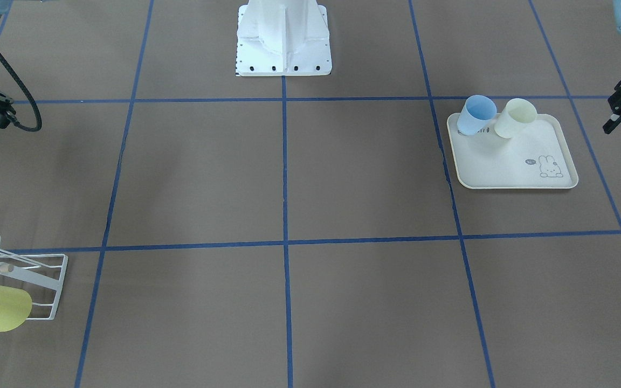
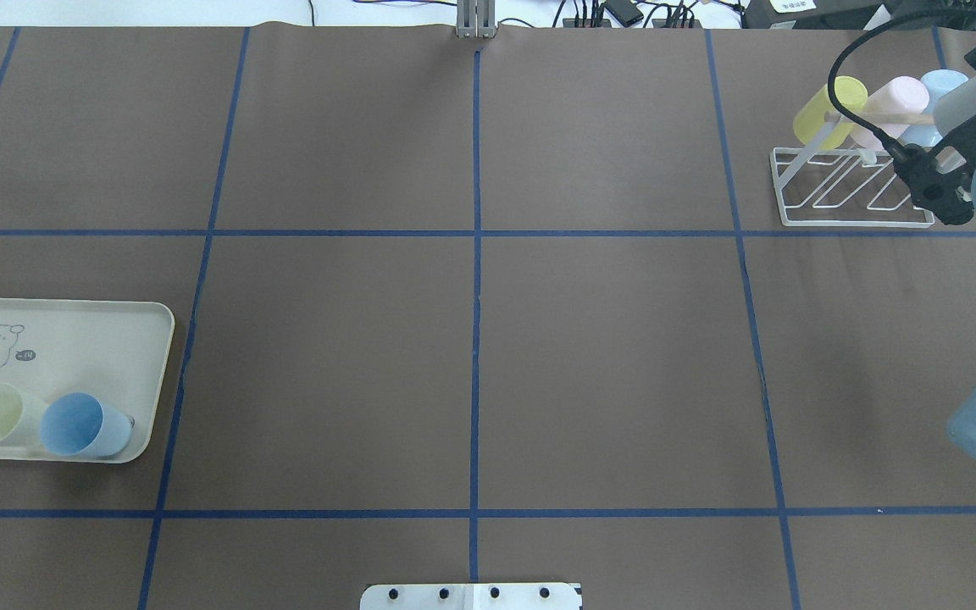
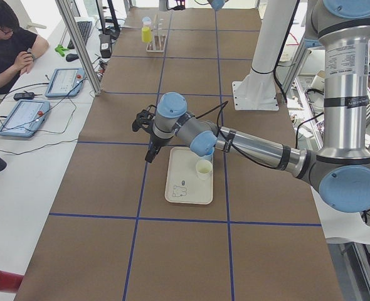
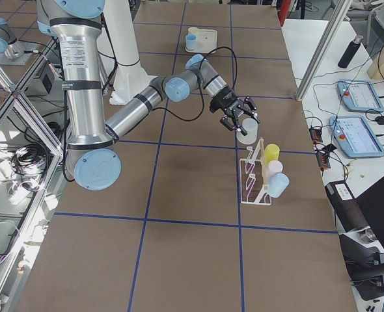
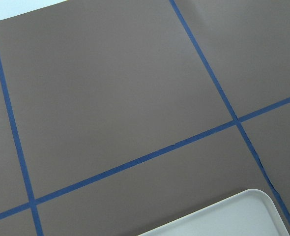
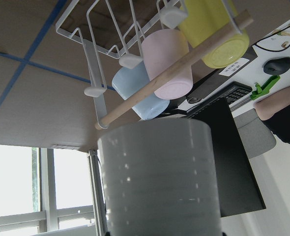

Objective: Transfer IKEA cup to right arm and place on rack

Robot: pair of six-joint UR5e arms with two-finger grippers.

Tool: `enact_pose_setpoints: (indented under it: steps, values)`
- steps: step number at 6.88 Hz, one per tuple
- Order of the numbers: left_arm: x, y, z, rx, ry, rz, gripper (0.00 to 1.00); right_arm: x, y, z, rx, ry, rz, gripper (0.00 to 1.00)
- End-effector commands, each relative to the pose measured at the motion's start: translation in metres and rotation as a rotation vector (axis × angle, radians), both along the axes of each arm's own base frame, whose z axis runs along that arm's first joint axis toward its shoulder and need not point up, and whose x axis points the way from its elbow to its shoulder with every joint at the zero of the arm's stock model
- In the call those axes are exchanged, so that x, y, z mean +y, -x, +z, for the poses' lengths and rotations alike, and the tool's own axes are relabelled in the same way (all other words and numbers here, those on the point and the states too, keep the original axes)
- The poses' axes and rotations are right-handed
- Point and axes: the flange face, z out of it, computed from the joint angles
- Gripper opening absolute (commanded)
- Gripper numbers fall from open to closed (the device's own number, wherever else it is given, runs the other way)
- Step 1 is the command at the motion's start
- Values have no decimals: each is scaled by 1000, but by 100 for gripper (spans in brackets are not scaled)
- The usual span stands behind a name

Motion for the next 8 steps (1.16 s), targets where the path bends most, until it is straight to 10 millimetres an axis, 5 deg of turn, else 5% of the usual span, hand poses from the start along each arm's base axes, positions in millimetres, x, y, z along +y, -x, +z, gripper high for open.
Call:
enact_pose_setpoints:
  steps: [1,4,8]
  values:
    - [0,0,-1,1,-2,0,100,-3,20,19,3,-8,7,18]
    - [0,0,-1,1,-2,0,100,-21,36,86,-19,-59,-26,20]
    - [0,-1,0,1,1,1,100,-26,42,93,28,-49,-70,23]
